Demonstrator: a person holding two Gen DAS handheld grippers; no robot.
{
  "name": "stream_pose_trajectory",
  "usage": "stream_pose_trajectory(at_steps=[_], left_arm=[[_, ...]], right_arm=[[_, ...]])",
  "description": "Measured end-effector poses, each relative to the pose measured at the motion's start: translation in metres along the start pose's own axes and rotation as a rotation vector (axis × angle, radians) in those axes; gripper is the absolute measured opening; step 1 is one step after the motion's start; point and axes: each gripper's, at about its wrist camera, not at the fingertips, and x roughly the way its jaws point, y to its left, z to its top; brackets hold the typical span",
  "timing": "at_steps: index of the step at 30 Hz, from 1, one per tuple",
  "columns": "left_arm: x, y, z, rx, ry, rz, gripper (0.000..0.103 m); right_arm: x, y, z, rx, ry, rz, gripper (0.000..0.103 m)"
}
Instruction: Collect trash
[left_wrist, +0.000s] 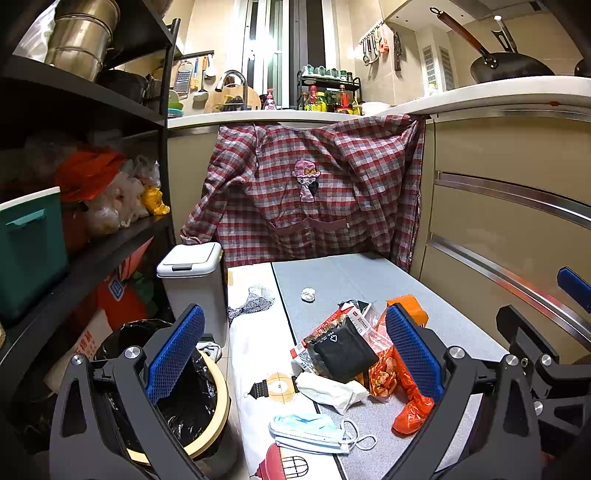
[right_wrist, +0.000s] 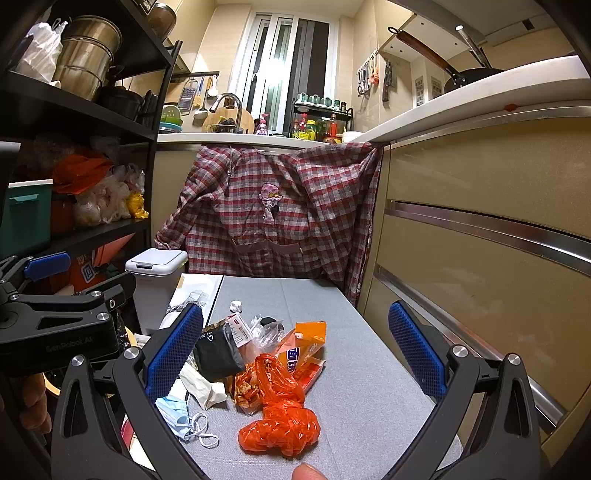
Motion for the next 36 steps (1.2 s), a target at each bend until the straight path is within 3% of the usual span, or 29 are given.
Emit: stream_pose_trajectory(at_steps=[36], left_arm=[[-0.0006,-0.0028,0.0004,0.001,-0.002,0.001,0.095]], right_arm=[[-0.0003,-0.0017,-0.0022,0.001,-0.005,-0.001,0.098]])
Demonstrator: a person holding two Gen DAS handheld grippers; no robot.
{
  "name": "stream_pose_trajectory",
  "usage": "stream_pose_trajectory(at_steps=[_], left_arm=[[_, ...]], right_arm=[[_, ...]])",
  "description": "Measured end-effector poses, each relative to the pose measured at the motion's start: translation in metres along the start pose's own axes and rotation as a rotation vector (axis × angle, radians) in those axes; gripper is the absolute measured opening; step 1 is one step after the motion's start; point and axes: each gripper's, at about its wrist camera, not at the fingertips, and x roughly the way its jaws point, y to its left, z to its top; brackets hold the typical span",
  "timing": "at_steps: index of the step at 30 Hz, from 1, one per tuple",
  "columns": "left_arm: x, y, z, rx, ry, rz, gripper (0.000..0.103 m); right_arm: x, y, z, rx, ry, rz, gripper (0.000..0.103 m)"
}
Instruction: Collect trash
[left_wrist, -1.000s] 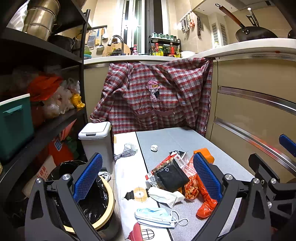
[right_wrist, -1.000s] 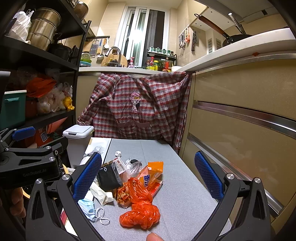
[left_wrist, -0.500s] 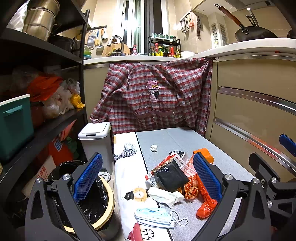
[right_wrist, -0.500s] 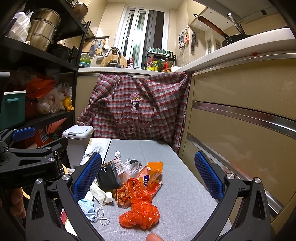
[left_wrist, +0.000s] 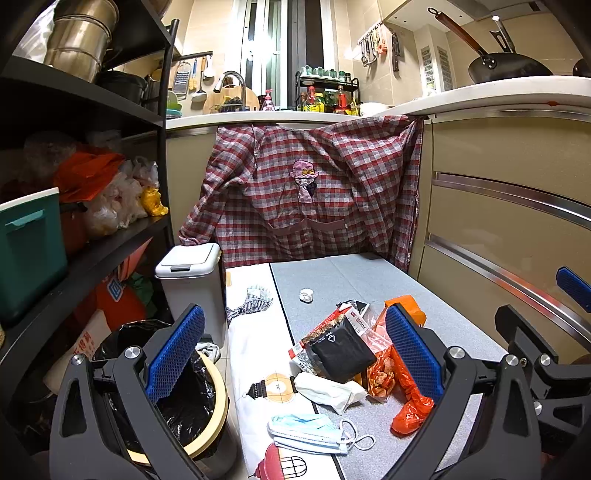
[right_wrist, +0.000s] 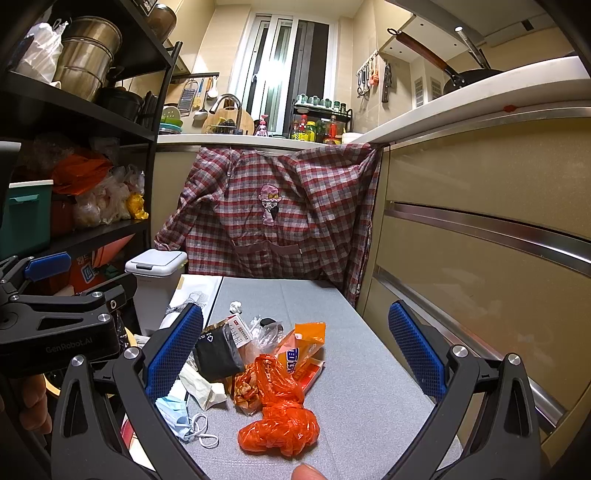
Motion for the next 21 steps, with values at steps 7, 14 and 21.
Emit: stream_pose_trajectory(at_steps=[7,14,21], left_arm=[[0.0,-0.0001,-0.0001,0.0,0.0,0.0,0.095],[-0.0016,-0.0023,0.0042,0.0,0.0,-0.002,0.095],[-0.0019,-0.0024,0.0043,-0.001,0.0,-0.002,0.095]], right_arm=[[-0.0001,0.0001,0.0001,0.001,-0.003,-0.003,0.098],[-0.0004,0.0008,0.0,-0.001,-0.002,-0.004,0.098],[-0.0001,0.0019,-0.0005,-0.002,0.0,-0.003,0.098]])
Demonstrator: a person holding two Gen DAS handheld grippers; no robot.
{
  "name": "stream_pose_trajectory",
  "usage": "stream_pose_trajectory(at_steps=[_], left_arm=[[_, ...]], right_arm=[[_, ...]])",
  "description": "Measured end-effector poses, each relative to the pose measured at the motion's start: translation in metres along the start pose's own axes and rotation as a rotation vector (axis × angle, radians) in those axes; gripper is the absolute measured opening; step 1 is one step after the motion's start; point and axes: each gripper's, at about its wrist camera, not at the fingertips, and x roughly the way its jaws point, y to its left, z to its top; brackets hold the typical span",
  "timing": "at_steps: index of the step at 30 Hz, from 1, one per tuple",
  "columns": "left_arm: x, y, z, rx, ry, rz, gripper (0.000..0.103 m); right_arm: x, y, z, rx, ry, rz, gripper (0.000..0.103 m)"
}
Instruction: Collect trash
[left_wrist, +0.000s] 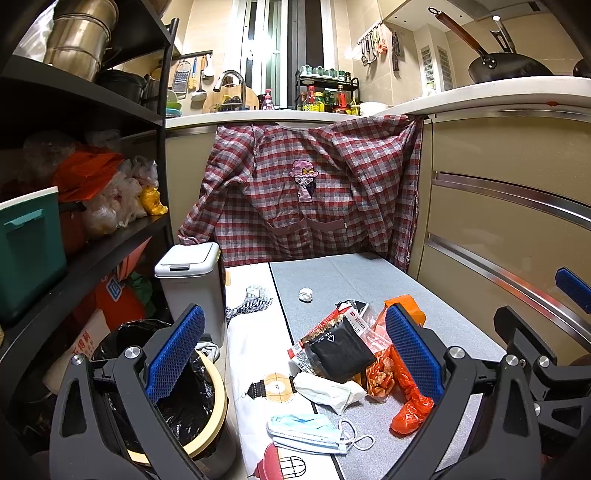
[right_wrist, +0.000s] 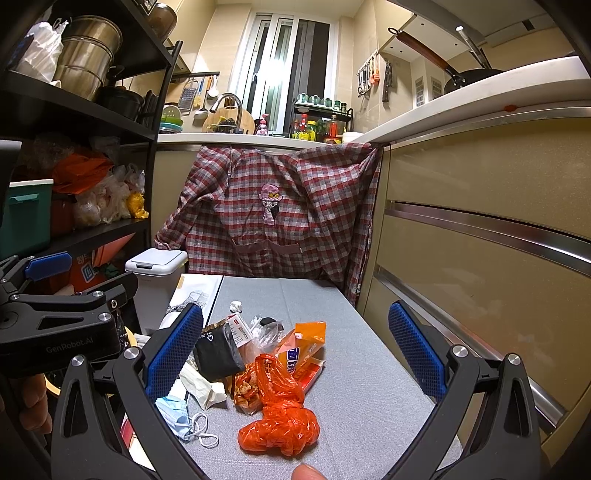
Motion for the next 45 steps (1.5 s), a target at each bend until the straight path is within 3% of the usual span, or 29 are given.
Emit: stream_pose_trajectory(at_steps=[14,19,25,32,38,42,45], left_arm=[[0.001,-0.003,0.0,-0.002,0.009,0.028,0.095],[0.011,0.007,-0.006,-0.038,0.064,0.065,0.095],[0.019,0.034,-0.018,-0.069,0.114,0.102,0.095],[0.038,0.046,-0.041,-0.092,0.209,0.093,0.095],[0.062,0.046,-0.065,-0.135,0.283,0.052,0.095],[0.071,0.045,-0.076,-0.114,0.325,0.051,0.095],[0.077,0.047,-0.083,-0.139,0.368,0.031,0.095]], right_arm=[[0.005,-0.002,-0.003,0.009,0.024,-0.005,0.098],[0.032,-0.016,-0.01,0.057,0.196,0.064,0.098],[0.054,-0.029,-0.042,0.032,0.331,0.061,0.098],[0.078,-0.016,-0.075,0.069,0.422,0.084,0.098],[0.112,-0.007,-0.094,0.128,0.484,0.043,0.097],[0.127,-0.01,-0.104,0.15,0.535,0.014,0.087],[0.141,-0.01,-0.119,0.158,0.629,0.024,0.063]])
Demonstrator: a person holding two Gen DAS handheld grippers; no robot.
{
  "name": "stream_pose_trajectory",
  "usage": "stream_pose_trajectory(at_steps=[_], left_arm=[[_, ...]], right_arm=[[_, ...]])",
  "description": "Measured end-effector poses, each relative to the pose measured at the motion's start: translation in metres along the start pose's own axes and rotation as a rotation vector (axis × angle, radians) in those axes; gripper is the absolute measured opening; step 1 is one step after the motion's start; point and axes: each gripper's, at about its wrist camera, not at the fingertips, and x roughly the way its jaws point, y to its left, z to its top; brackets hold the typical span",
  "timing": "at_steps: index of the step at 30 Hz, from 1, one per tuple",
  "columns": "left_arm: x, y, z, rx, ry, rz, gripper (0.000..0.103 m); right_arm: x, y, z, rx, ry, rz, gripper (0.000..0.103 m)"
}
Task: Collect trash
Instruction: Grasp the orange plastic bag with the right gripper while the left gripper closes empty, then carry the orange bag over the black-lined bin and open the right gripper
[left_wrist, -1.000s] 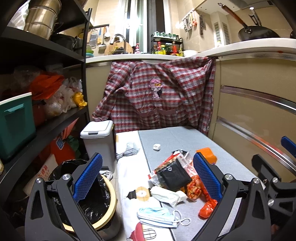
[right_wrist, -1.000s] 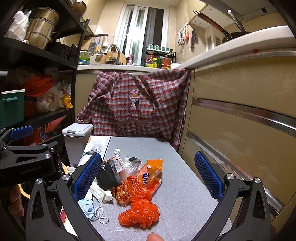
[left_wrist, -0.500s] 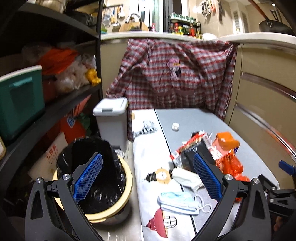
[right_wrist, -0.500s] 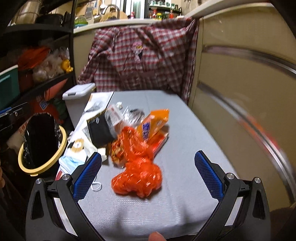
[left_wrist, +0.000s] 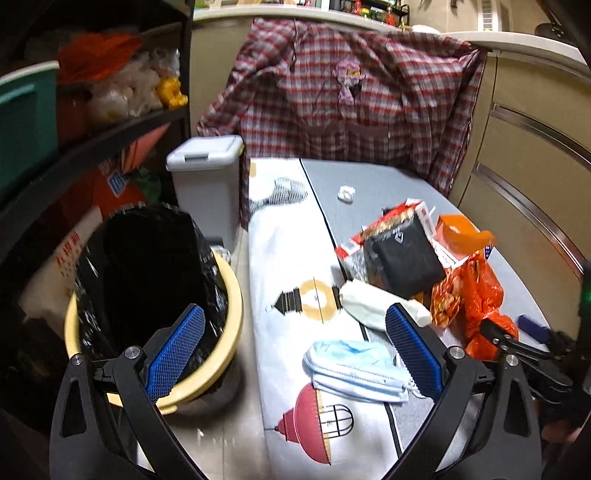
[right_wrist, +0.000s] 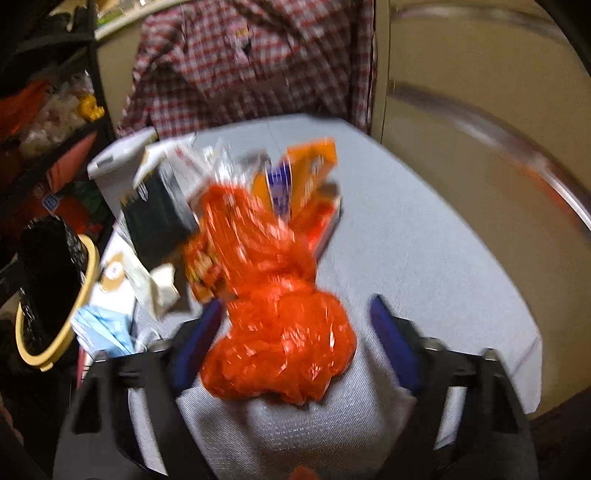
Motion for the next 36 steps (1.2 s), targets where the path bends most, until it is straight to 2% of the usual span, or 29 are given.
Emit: stream_pose_trajectory(at_steps=[1,4,8,11,17,20,25,28,30,31,33,36], left_arm=[[0.003,0.001,-0.002,-0.011,0.013,-0.015,0.095],[0.008,0.0,-0.006,-0.024,0.04,-0.042,0.095],[0.018,-0.009,-0.009,0.004,0.063,-0.032,0.095],[0.021,-0.02,-0.011,0.029,0.072,-0.047,0.095],[0.016,-0.061,-0.027,0.167,0.09,-0.148,0.095],[0.02,-0.081,-0.038,0.249,0.108,-0.156,0.094],[0.033,-0.095,-0.046,0.295,0.143,-0.138,0.086],[0.04,-0.095,-0.048,0.29,0.171,-0.124,0.072],[0.044,-0.092,-0.048,0.267,0.192,-0.135,0.045],[0.044,-0.09,-0.048,0.26,0.197,-0.141,0.023],[0.039,-0.084,-0.044,0.229,0.189,-0.18,0.003],[0.025,-0.079,-0.038,0.198,0.13,-0.202,0.003]], right_arm=[[0.002,0.0,-0.001,-0.002,0.016,-0.003,0.059],[-0.008,0.001,0.001,-0.015,-0.032,0.017,0.051],[-0.029,0.002,0.007,-0.021,-0.111,0.02,0.051],[-0.036,0.001,0.011,-0.025,-0.133,0.008,0.051],[-0.039,-0.01,0.013,0.0,-0.125,0.008,0.051],[-0.04,-0.016,0.013,0.021,-0.12,0.019,0.051],[-0.046,-0.018,0.014,0.03,-0.135,0.045,0.051],[-0.05,-0.019,0.015,0.024,-0.152,0.055,0.051],[-0.051,-0.02,0.015,0.025,-0.157,0.057,0.051],[-0.052,-0.021,0.015,0.028,-0.157,0.059,0.051],[-0.052,-0.023,0.016,0.037,-0.155,0.065,0.051],[-0.053,-0.022,0.016,0.037,-0.158,0.072,0.051]])
